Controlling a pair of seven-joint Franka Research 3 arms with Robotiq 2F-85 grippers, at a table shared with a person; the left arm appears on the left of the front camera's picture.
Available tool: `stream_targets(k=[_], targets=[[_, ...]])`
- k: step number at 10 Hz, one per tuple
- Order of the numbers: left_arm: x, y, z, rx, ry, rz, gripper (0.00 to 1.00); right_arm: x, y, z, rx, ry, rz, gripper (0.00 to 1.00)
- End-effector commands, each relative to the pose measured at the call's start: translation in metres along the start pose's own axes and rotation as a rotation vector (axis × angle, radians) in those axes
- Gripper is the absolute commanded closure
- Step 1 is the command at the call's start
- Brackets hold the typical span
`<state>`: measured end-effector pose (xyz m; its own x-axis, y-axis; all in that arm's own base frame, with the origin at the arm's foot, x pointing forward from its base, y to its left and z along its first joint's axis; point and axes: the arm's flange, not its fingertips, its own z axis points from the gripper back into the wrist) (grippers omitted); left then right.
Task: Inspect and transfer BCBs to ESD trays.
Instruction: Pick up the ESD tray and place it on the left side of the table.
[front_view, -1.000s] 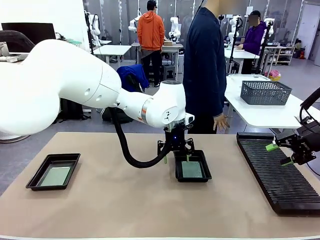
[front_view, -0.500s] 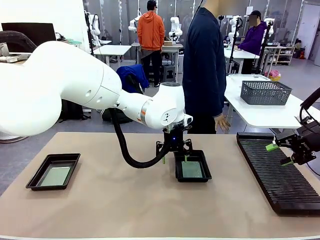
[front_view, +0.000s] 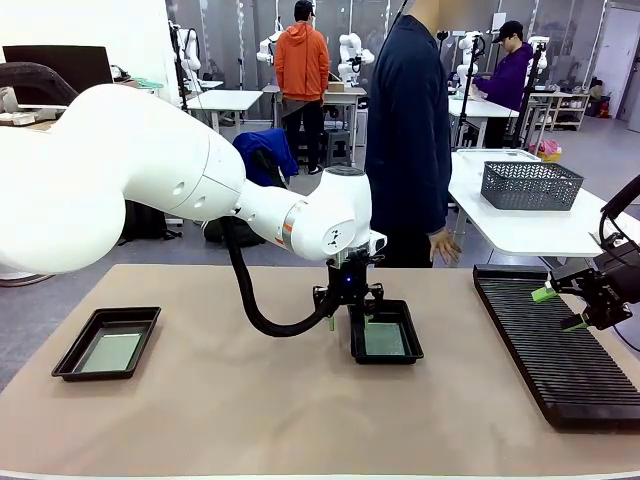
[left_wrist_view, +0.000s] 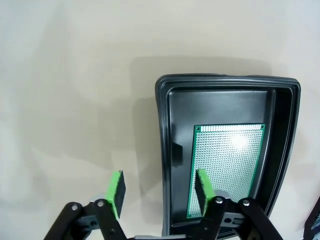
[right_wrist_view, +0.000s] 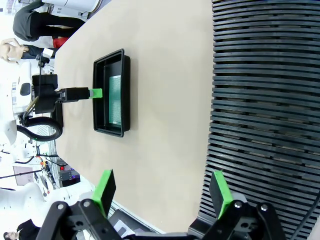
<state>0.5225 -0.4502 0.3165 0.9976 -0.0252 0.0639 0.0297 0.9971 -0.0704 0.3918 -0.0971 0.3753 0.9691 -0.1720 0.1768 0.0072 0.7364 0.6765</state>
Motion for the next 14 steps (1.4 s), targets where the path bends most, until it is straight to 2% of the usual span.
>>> stream_targets(k=[1, 11, 14], targets=[[-0.0044, 0.0038, 0.0009, 0.029, -0.038, 0.018, 0.36, -0.0019, -0.0001, 0.0005, 0.004, -0.002, -0.002, 0.00], [-0.0031, 0.0037, -0.0008, -0.003, -0.037, 0.011, 0.97, -0.0019, -0.0001, 0.0005, 0.004, -0.002, -0.002, 0.00], [-0.0026, 0.0050, -0.0006, -0.013, -0.035, 0.016, 1.00, -0.0019, -0.0001, 0.0005, 0.004, -0.002, -0.002, 0.00]])
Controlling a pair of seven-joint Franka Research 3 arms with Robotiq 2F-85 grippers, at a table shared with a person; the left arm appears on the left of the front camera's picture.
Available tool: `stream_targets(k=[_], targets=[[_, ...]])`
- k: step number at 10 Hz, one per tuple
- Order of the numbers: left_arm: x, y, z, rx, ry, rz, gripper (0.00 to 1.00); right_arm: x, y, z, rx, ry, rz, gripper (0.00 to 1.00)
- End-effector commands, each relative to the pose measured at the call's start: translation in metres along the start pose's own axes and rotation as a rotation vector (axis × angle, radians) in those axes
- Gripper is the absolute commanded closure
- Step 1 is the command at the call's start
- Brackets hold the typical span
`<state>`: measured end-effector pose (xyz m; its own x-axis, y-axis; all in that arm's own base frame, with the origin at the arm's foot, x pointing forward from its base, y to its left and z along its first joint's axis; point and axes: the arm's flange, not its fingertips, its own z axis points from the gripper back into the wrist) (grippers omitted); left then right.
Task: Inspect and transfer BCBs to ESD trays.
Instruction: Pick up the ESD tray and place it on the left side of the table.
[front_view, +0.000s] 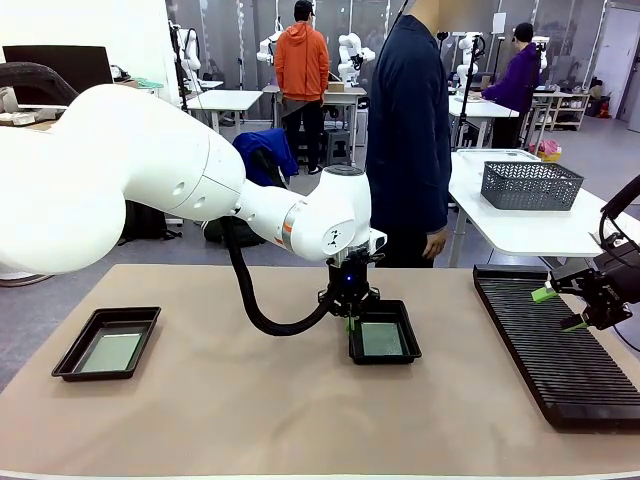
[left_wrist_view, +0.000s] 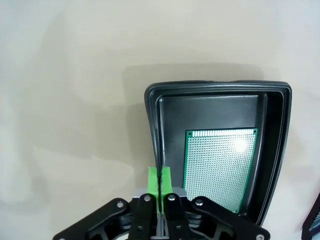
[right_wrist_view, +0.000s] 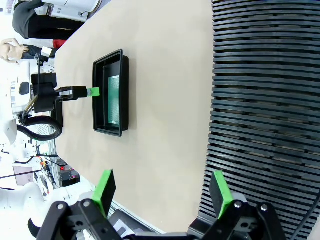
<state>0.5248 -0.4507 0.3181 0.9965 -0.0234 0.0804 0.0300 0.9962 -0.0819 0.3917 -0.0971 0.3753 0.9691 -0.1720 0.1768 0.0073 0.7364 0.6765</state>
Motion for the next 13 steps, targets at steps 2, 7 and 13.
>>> stream_targets(k=[2, 7, 13], targets=[[-0.005, 0.014, 0.002, -0.054, -0.058, 0.036, 1.00, -0.002, 0.000, 0.000, 0.004, -0.002, -0.002, 0.00], [0.000, 0.000, 0.000, -0.001, 0.000, 0.001, 1.00, -0.002, 0.000, 0.000, 0.004, -0.002, -0.002, 0.00], [0.001, 0.042, -0.006, -0.175, -0.043, -0.041, 0.98, -0.002, 0.000, 0.000, 0.004, -0.002, -0.002, 0.00]])
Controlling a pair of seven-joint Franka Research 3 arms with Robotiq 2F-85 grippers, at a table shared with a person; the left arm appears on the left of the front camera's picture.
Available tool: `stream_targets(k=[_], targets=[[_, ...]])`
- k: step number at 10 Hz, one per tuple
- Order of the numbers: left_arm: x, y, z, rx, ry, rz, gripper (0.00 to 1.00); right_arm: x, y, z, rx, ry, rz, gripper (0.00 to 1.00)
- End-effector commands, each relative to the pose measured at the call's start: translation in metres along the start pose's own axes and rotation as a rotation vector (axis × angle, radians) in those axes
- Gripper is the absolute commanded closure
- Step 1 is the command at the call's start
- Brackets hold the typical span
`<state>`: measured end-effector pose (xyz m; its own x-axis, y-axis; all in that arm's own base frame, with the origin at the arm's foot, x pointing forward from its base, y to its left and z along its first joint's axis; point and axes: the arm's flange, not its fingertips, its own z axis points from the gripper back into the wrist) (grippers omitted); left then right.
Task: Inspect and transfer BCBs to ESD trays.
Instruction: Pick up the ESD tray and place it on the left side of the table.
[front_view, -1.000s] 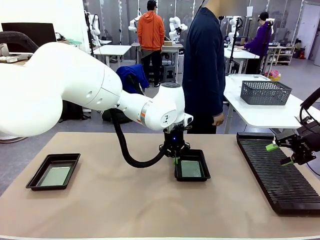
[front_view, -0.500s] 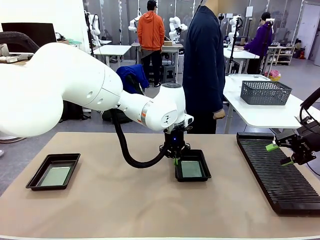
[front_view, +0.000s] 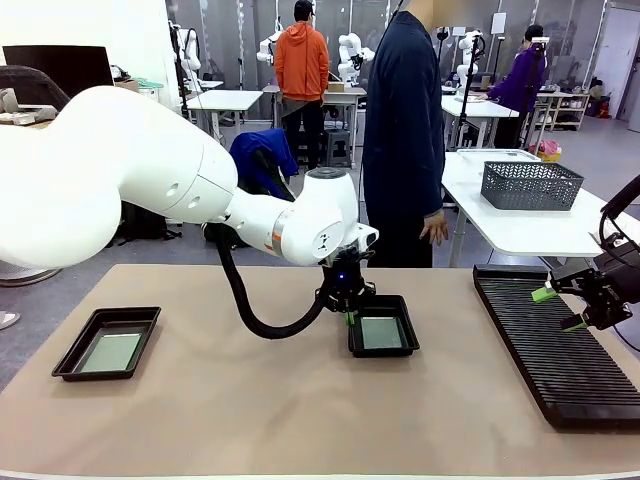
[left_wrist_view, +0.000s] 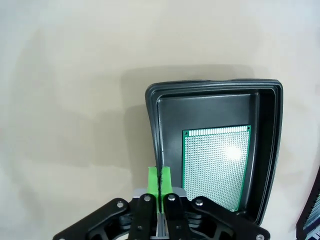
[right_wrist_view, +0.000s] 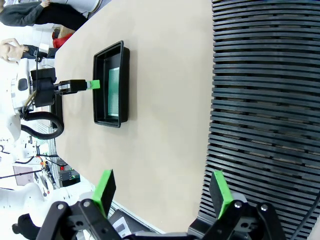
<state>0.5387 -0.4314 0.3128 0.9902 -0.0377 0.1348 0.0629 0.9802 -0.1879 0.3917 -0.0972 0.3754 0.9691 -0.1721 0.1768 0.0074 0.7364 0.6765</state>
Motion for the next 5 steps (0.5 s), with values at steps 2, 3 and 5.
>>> stream_targets(k=[2, 3, 5], targets=[[-0.014, 0.041, 0.002, -0.156, 0.000, -0.027, 0.98, -0.002, 0.000, 0.000, 0.005, -0.002, -0.002, 0.00], [-0.016, 0.050, 0.004, -0.177, -0.013, -0.033, 0.98, -0.002, 0.000, 0.000, 0.005, -0.002, -0.002, 0.00], [-0.027, 0.063, 0.018, -0.194, -0.040, -0.049, 0.98, -0.002, 0.000, 0.000, 0.005, -0.002, -0.002, 0.00]])
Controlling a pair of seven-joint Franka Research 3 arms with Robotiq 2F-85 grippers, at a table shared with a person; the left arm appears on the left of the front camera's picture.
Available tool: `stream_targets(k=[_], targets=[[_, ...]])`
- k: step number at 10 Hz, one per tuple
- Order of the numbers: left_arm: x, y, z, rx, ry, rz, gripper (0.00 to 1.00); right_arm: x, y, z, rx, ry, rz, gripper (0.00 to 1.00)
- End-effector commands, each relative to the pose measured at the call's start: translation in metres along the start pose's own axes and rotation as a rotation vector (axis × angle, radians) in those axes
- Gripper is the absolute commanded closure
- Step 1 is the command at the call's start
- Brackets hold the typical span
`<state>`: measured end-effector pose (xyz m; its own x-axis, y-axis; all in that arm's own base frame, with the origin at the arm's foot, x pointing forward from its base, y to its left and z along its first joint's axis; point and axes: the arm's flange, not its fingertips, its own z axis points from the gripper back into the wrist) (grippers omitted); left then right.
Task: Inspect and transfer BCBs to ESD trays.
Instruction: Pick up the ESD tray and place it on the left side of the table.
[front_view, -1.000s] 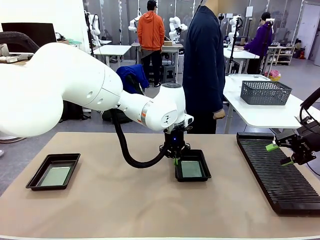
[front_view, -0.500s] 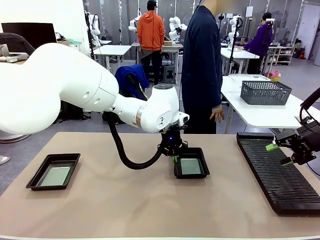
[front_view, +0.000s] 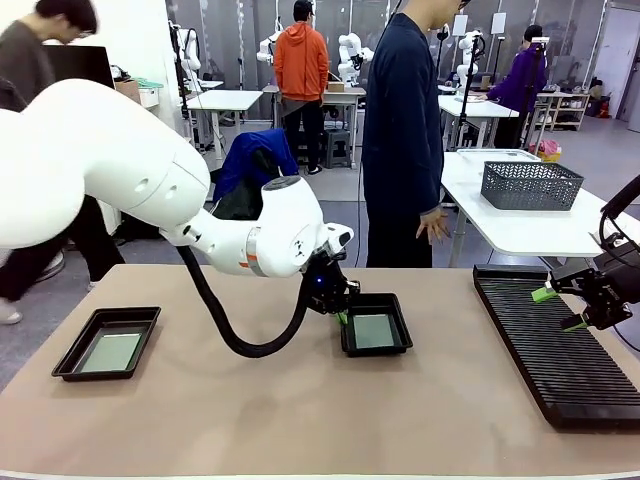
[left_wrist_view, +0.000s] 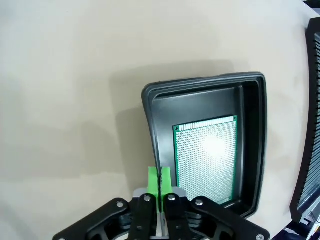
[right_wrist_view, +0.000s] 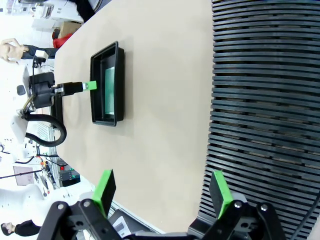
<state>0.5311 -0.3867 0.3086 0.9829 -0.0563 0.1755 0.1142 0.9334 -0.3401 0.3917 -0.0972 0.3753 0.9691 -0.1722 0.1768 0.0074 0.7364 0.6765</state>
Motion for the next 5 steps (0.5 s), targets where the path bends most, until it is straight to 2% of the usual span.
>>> stream_targets(k=[1, 5], targets=[[-0.024, 0.022, 0.027, -0.021, -0.014, -0.013, 0.98, -0.002, 0.000, 0.000, 0.005, -0.002, -0.002, 0.00], [-0.046, 0.065, 0.082, -0.005, -0.017, -0.003, 0.98, -0.002, 0.000, 0.000, 0.005, -0.002, -0.002, 0.00]])
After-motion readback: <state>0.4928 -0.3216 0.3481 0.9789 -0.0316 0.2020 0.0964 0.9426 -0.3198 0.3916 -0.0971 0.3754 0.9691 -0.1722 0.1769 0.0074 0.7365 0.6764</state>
